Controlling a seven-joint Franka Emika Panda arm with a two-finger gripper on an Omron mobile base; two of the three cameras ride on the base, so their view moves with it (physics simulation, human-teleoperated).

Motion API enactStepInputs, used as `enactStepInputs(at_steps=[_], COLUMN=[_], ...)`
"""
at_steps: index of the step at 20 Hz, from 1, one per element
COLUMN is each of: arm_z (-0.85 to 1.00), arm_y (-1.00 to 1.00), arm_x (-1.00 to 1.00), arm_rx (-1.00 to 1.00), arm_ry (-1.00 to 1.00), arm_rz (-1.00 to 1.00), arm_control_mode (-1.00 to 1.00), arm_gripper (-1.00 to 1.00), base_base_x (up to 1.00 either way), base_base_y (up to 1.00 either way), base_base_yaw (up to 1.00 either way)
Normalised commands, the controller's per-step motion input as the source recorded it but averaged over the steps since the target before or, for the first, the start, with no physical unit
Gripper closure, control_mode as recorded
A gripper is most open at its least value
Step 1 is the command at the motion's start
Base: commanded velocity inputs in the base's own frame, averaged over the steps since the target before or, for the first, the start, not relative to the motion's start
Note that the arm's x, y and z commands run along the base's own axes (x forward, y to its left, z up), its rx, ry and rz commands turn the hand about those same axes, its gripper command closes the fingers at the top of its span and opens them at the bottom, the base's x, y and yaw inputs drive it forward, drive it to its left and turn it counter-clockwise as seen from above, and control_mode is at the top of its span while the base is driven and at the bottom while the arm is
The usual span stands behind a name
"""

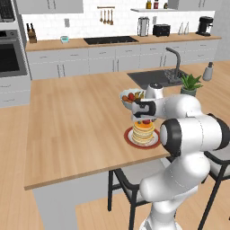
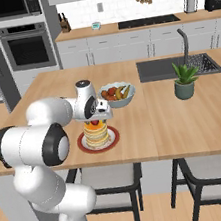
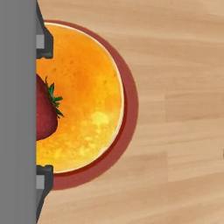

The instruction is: Take the strawberry from the fridge and place it on top of the pancake, located on the dining counter.

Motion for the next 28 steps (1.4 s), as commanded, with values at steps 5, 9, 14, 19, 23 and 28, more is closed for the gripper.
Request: enactStepInputs(at_steps=[5,9,14,19,23,28], arm_z=[0.01,0.11,0.37,0.28,0.26,0.17], arm_y=[0.0,0.0,0.0,0.0,-0.03,-0.24], arm_x=[0.0,-0.06,-0.17,-0.19,-0.22,-0.42], arm_rx=[0.0,0.0,0.0,0.0,0.0,0.0], arm_ry=[0.0,0.0,0.0,0.0,0.0,0.0], arm_rz=[0.0,0.0,0.0,0.0,0.0,0.0], arm_control_mode=[-1.0,-1.0,-1.0,-1.0,-1.0,-1.0], arm_gripper=[-1.0,-1.0,-1.0,-1.0,-1.0,-1.0], base_base_x=[0.0,0.0,0.0,0.0,0.0,0.0], base_base_y=[0.0,0.0,0.0,0.0,0.0,0.0], base_base_yaw=[0.0,0.0,0.0,0.0,0.0,0.0])
